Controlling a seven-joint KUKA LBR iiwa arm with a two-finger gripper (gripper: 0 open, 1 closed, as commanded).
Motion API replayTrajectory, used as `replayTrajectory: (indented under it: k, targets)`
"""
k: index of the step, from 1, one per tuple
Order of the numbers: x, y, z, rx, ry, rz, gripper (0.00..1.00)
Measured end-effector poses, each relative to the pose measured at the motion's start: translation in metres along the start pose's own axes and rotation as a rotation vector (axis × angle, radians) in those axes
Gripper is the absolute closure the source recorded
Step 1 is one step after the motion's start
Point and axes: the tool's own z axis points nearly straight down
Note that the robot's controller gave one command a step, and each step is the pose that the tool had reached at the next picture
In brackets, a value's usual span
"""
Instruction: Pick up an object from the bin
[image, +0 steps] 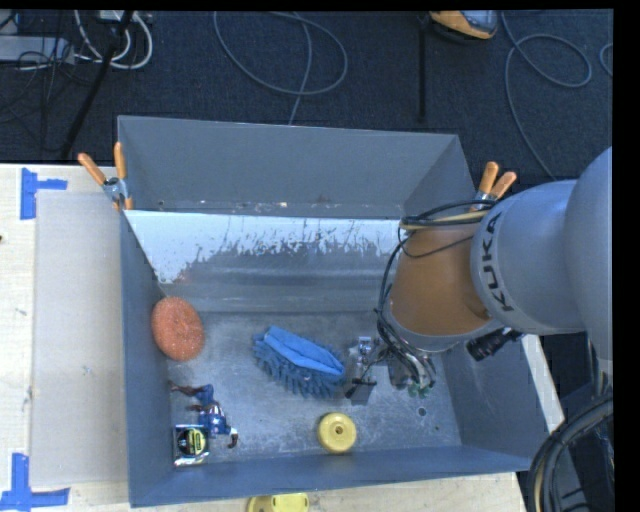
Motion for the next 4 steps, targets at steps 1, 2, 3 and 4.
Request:
replayTrajectory:
  k: [1,2,3,4]
  targets:
    - [0.0,0.0,0.0,0.0,0.0,-0.001,0.0]
    - [0.0,0.0,0.0,0.0,0.0,-0.002,0.0]
    - [-0.011,0.025,0.008,0.002,-0.001,-0.033,0.0]
    - [-0.031,0.048,0.015,0.0,-0.001,-0.04,1.0]
